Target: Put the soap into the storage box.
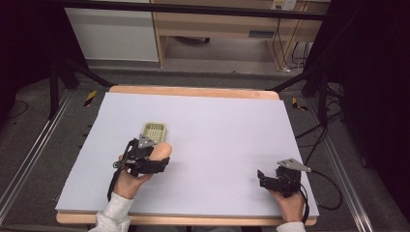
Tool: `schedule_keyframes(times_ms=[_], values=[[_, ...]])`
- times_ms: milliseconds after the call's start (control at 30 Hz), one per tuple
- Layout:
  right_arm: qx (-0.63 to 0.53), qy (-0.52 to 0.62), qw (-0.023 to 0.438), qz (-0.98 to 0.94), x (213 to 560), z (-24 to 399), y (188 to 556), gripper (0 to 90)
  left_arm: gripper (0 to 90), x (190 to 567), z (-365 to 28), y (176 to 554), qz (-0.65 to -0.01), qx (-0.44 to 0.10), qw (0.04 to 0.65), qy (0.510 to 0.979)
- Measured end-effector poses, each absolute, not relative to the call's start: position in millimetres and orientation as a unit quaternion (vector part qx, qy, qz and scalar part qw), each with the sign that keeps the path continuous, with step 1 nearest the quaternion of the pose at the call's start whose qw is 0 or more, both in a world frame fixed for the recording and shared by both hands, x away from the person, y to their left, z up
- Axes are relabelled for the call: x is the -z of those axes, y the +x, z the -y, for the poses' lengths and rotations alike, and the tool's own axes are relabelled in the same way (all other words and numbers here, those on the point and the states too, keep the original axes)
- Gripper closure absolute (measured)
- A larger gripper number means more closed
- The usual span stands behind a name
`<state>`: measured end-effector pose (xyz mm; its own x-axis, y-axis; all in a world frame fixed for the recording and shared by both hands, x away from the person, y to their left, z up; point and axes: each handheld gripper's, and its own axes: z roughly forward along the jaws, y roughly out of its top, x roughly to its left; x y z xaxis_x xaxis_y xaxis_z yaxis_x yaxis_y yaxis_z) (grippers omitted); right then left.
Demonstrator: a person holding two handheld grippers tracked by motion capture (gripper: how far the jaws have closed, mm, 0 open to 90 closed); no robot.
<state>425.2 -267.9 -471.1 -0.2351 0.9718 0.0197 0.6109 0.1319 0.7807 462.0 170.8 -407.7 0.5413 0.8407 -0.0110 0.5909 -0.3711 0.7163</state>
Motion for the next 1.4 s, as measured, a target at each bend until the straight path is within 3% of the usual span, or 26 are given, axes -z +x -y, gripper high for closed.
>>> schedule_keyframes(times_ms=[1400], values=[[-0.343,0.558,0.260,-0.709,472.8,264.5,427.9,8.3,31.5,400.1,-199.3,500.8,-0.494,-0.210,0.349,0.768]])
